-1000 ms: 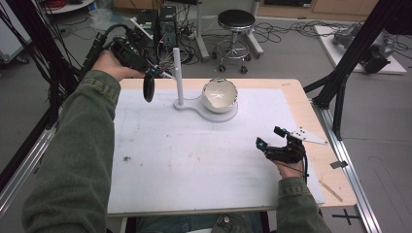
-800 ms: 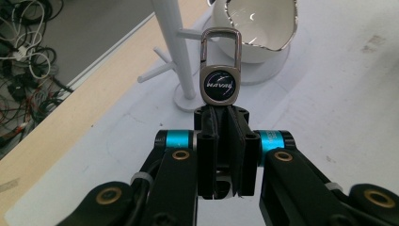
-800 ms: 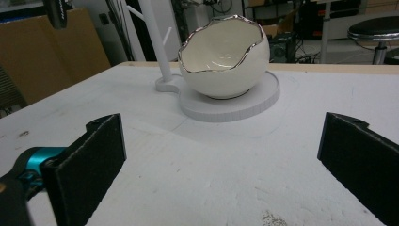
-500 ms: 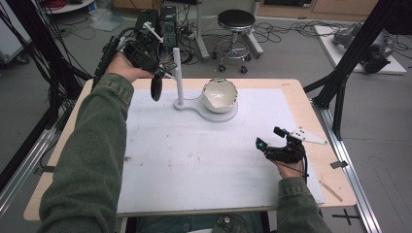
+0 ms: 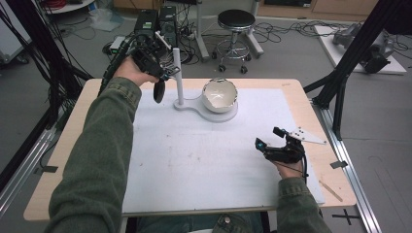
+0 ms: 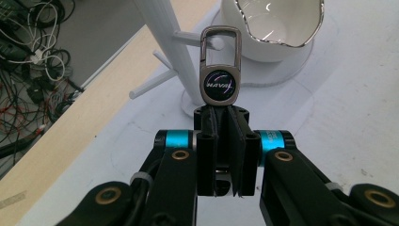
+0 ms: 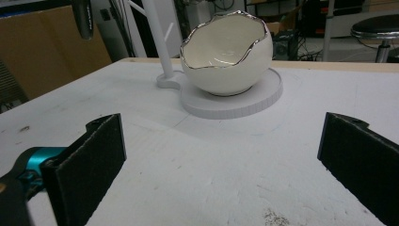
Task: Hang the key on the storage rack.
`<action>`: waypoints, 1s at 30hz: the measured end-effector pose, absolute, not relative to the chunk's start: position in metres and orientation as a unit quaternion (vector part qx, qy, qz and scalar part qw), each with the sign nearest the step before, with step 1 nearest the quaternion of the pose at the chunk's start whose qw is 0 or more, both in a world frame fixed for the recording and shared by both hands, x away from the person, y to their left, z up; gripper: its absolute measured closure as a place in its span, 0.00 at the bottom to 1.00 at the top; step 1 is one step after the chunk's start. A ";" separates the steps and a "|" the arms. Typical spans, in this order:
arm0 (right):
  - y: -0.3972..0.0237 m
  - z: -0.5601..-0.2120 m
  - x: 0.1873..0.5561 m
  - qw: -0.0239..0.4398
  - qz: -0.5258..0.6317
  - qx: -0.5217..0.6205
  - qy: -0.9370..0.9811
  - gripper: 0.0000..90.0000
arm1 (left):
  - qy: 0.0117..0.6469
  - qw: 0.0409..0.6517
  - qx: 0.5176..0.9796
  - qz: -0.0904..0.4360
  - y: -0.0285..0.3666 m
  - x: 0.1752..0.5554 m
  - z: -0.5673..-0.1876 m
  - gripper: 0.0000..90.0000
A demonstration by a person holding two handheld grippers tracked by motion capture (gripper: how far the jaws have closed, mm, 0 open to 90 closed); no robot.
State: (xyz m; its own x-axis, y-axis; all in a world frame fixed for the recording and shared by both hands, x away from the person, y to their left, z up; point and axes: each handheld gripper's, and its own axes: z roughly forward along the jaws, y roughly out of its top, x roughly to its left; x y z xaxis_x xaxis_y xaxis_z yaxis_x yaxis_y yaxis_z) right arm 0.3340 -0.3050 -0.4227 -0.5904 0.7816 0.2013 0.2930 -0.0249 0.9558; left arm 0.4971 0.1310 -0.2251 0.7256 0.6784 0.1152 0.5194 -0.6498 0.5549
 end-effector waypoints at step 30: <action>-0.306 -0.423 0.333 0.204 0.587 0.405 0.671 0.00 | 0.339 0.263 0.895 0.122 0.131 0.512 -0.252 0.82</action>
State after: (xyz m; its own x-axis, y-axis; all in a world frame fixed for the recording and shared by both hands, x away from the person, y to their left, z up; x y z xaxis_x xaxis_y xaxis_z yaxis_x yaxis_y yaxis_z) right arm 0.3335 -0.3061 -0.4234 -0.5897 0.7821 0.2013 0.3038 -0.0161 0.9526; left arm 0.5120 0.1314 -0.2524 0.7402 0.6712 0.0399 0.5433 -0.6320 0.5525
